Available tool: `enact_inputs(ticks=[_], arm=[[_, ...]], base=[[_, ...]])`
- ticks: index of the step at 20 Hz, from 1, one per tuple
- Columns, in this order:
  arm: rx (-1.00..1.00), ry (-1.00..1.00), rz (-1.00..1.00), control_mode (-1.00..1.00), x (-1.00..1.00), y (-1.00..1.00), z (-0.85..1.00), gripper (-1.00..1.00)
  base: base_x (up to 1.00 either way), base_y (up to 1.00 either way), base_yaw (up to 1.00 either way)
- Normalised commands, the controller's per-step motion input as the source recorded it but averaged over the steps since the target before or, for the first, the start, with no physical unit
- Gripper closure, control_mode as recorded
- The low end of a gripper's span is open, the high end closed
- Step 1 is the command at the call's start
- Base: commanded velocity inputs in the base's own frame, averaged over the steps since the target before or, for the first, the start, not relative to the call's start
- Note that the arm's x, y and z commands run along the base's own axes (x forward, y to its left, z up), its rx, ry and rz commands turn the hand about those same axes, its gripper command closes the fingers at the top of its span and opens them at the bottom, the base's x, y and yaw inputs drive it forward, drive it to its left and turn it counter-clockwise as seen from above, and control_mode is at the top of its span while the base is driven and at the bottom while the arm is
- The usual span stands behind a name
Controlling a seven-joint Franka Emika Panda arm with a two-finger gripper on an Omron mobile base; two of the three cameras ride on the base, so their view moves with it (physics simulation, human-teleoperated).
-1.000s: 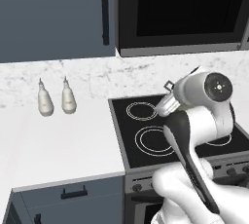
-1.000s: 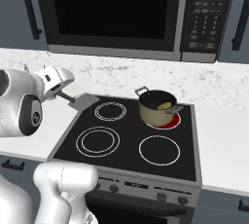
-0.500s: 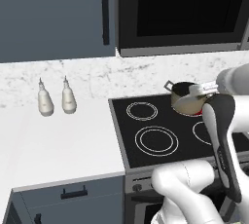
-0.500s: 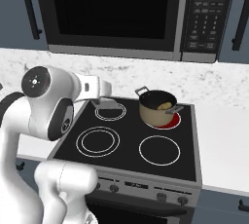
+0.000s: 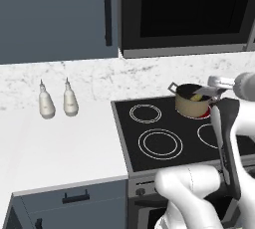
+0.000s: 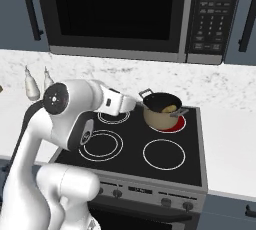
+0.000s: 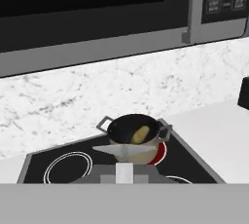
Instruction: Put the avocado and potato in the pot. Retrieve the spatula and lightly stir the vegetables in the pot.
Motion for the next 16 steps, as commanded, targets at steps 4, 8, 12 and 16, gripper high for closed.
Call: enact_inputs(ticks=[4, 8, 12, 16], arm=[[0.31, 0.15, -0.20, -1.00, 0.81, -0.48, 0.00, 1.00], [0.29, 0.10, -0.13, -1.00, 0.73, -0.46, -0.10, 1.00], [0.19, -0.02, -0.02, -1.00, 0.49, -0.26, -0.36, 1.00], [0.06, -0.16, 0.00, -1.00, 0.40, -0.09, -0.40, 1.00]], base=[[0.00, 0.00, 0.00], [0.00, 0.00, 0.00], [0.00, 0.00, 0.00], [0.00, 0.00, 0.00]])
